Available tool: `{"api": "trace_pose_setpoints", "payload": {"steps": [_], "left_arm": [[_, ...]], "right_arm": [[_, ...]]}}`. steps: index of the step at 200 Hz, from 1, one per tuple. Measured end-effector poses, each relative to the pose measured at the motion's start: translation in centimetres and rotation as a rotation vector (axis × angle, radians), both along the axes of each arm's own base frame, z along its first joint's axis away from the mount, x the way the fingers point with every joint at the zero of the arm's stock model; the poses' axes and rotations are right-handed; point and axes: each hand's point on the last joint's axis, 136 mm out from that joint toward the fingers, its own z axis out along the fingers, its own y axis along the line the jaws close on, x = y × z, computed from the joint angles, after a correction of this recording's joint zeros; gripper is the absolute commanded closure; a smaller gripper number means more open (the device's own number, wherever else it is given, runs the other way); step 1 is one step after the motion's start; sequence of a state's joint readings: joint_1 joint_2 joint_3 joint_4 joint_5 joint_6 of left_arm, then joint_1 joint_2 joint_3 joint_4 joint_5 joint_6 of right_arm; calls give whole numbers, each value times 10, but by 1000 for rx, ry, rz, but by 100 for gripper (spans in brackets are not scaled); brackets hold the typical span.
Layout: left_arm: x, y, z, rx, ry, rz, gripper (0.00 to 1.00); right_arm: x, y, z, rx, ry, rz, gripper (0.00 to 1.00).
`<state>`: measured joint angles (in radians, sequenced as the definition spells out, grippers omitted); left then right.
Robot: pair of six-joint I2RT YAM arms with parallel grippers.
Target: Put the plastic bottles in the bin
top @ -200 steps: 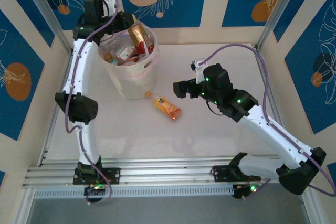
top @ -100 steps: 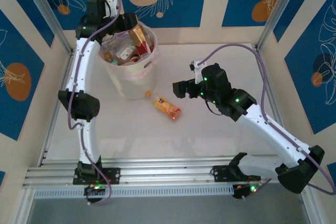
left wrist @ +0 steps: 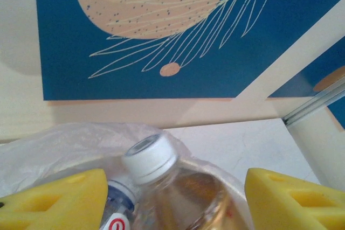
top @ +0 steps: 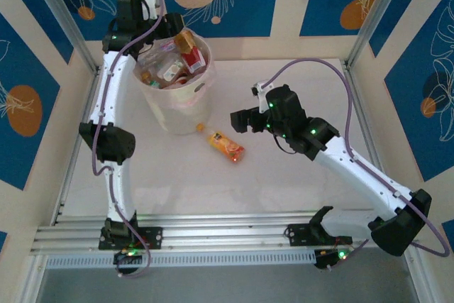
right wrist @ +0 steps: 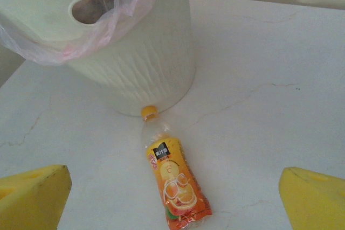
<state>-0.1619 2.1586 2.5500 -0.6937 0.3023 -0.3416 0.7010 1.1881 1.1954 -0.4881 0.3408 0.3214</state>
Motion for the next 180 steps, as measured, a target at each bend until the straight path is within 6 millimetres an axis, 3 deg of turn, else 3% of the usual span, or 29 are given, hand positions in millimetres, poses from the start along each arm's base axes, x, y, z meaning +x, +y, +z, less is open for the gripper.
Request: {"api": "trace_pose_setpoints", "payload": {"steps": [32, 80, 141, 180], "left_arm": [[0, -6, 5, -2, -24, -14, 48], [-2, -15, 3, -1, -25, -51, 48], [12, -22, -26, 45, -10, -92, 56], [10, -20, -32, 87, 2, -97, 58]], "right_arm": [[1, 1, -3, -6, 7, 0, 1], [2, -1, -1, -8, 6, -15, 1], [4, -7, -7, -17, 35, -53, 1], [5, -9, -13, -24, 54, -66, 1]]}}
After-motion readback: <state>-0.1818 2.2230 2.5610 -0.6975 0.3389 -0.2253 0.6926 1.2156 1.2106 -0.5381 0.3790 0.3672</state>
